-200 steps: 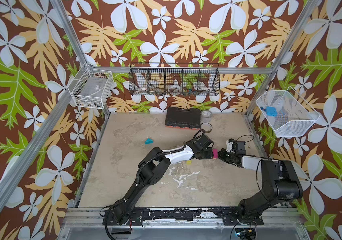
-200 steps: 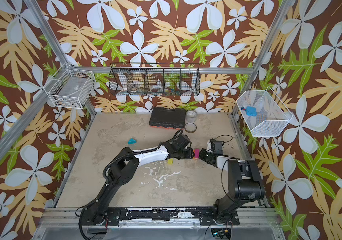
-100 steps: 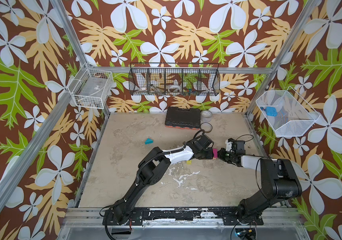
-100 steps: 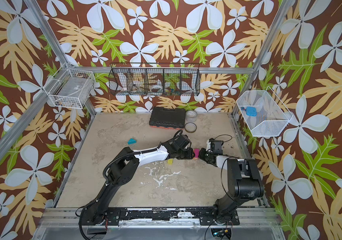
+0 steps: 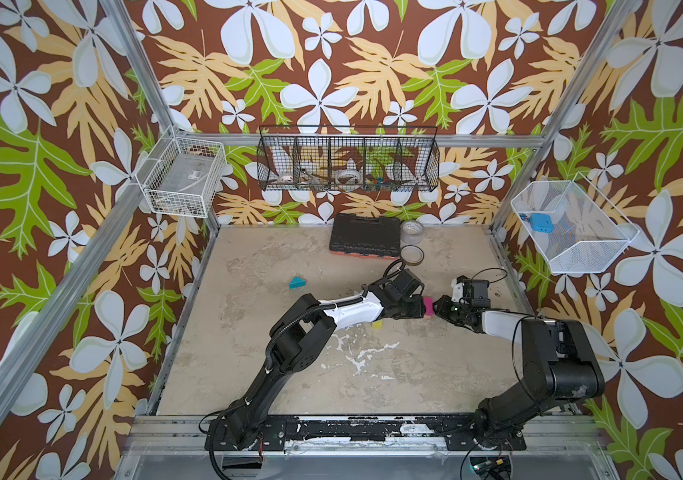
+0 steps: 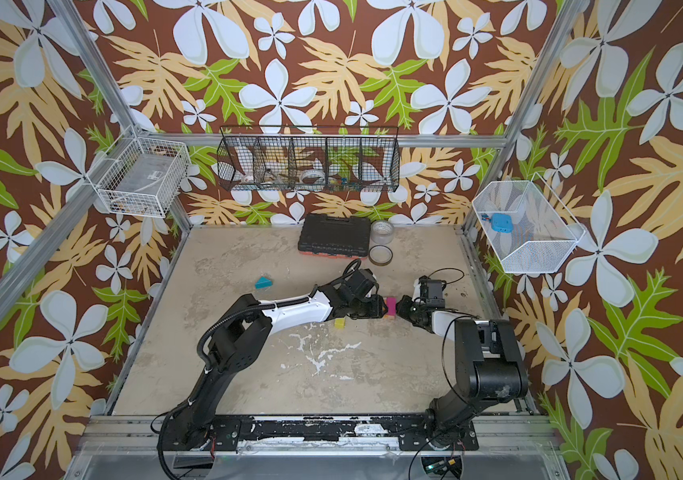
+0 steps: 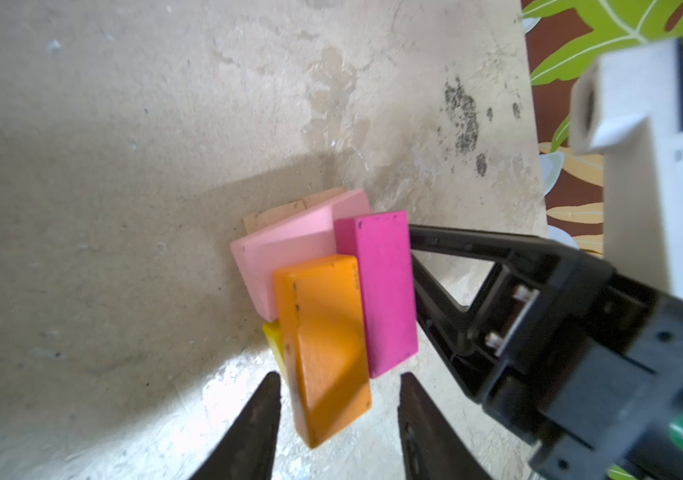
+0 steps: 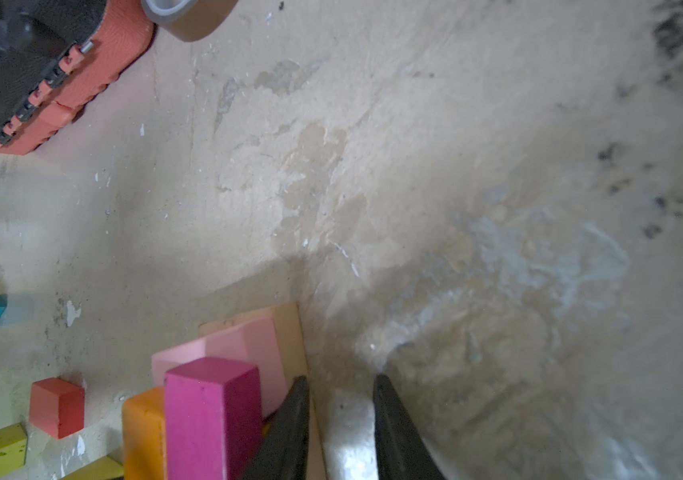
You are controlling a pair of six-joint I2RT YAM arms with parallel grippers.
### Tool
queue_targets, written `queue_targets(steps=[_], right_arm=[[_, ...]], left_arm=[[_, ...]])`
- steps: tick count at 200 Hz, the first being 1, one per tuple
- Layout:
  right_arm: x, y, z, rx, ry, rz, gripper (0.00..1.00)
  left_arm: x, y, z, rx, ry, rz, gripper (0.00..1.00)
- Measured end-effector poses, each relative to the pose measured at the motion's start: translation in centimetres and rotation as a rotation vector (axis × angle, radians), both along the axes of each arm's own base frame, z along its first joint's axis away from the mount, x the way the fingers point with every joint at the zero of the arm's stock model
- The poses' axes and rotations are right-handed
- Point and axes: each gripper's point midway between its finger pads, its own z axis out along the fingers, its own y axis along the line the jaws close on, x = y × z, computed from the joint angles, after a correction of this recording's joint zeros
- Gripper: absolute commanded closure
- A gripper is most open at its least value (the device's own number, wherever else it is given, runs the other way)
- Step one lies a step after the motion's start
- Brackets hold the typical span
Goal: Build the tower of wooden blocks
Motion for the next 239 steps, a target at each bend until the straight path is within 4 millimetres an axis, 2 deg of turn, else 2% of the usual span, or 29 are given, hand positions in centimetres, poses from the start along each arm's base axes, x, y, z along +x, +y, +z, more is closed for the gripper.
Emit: queue_targets(steps=[72, 139, 192, 239], right_arm=[[-1.0, -1.9, 0.3, -0.046, 0.024, -0.067, 0.63], [-0.3, -0.8, 1.1, -0.005, -0.001, -0.021, 0.60], [0.4, -0.7, 2.0, -0.005, -0.027, -0.013, 0.57], [0.9, 0.1, 1.7, -0.008, -0.022, 0.016, 0.57]], left_arm=[[0.2, 0.0, 0.6, -0.007, -0.015, 0.009, 0.51], [0.3, -0.1, 0.8, -0.012, -0.018, 0.010, 0.53], [0.5, -0.3, 0.8, -0.013, -0.020, 0.010, 0.54], [0.7, -0.3, 0.9, -0.011, -0.022, 0.018, 0.55]])
